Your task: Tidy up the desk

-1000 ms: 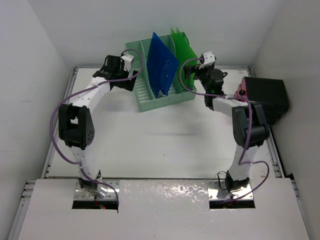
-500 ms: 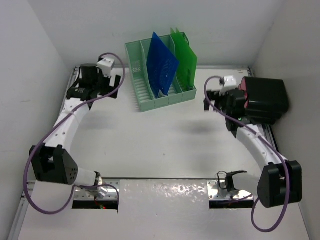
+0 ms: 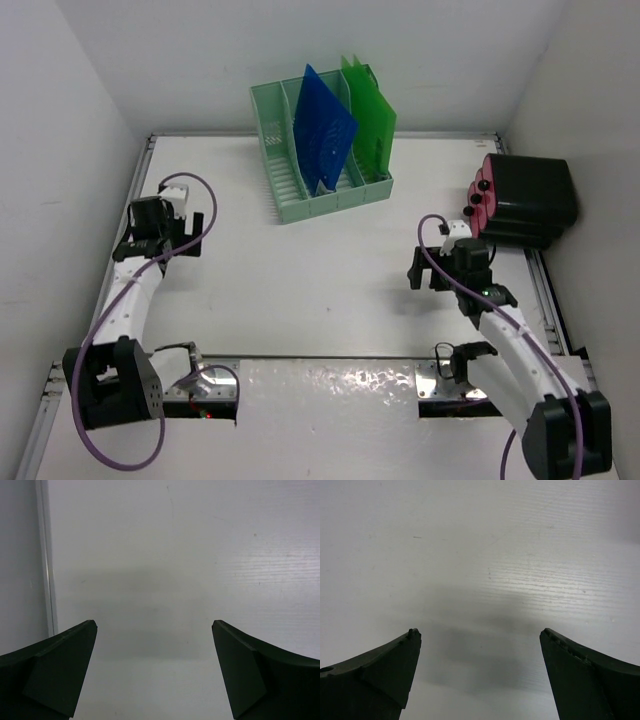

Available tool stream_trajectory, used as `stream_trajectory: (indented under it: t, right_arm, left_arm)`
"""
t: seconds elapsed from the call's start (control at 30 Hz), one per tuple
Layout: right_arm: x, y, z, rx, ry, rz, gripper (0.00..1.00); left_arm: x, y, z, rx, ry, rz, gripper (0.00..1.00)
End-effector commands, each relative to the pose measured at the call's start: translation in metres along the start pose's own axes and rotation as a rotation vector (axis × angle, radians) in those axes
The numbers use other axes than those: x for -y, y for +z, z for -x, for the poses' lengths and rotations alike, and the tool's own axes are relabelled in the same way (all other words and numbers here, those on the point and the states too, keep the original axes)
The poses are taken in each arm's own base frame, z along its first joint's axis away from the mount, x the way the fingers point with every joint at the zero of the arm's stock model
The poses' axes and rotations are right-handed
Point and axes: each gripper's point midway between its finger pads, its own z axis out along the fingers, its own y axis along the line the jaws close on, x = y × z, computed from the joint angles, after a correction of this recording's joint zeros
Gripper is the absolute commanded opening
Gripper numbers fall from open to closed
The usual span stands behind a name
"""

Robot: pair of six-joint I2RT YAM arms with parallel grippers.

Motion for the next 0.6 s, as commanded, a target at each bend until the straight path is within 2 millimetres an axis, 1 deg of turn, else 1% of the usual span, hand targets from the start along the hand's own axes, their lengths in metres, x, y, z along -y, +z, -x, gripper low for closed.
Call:
stream_trajectory:
  t: [0.0, 0.07, 0.13, 0.2, 0.27, 0.3, 0.33, 0.47, 0.5, 0.53, 0.57]
  right_arm:
    - [-0.003, -0.012, -0.011, -0.009, 0.013, 0.013, 0.99]
    - [-0.003, -0.016, -0.014, 0.032, 0.036, 0.015, 0.99]
    - [-0.005, -0.018, -0.012, 0.074, 0.032, 0.034, 0.99]
    - [-0.004, -0.021, -0.008, 0.125, 0.029, 0.03, 0.99]
    - [-0.008, -0.021, -0.003, 0.164, 0.017, 0.051, 0.99]
    - [-0.016, -0.023, 0.002, 0.186, 0.009, 0.098, 0.99]
    - [-0.021, -0.024, 0.003, 0.191, -0.002, 0.125, 0.99]
    - [-0.024, -0.026, 0.006, 0.221, -0.011, 0.145, 0.99]
    - [-0.025, -0.027, 0.011, 0.249, -0.021, 0.154, 0.99]
    - [-0.032, -0.025, 0.006, 0.25, -0.036, 0.2, 0.99]
    - [-0.035, -0.025, 0.006, 0.268, -0.044, 0.221, 0.99]
  left_arm:
    - [-0.006, -0.011, 0.036, 0.167, -0.004, 0.023, 1.0]
    - [-0.002, -0.012, 0.034, 0.175, -0.015, 0.009, 1.0]
    - [0.004, -0.011, 0.033, 0.181, -0.019, -0.025, 1.0]
    - [0.006, -0.009, 0.032, 0.172, -0.026, -0.03, 1.0]
    - [0.007, -0.007, 0.029, 0.155, -0.034, -0.036, 0.99]
    - [0.008, -0.006, 0.028, 0.151, -0.036, -0.041, 0.99]
    - [0.009, -0.006, 0.026, 0.145, -0.04, -0.042, 0.99]
    - [0.009, -0.005, 0.024, 0.137, -0.035, -0.042, 0.99]
    - [0.009, -0.004, 0.024, 0.136, -0.032, -0.044, 0.99]
    - [0.009, -0.005, 0.026, 0.141, -0.031, -0.044, 0.99]
    - [0.009, -0.004, 0.026, 0.137, -0.028, -0.043, 0.99]
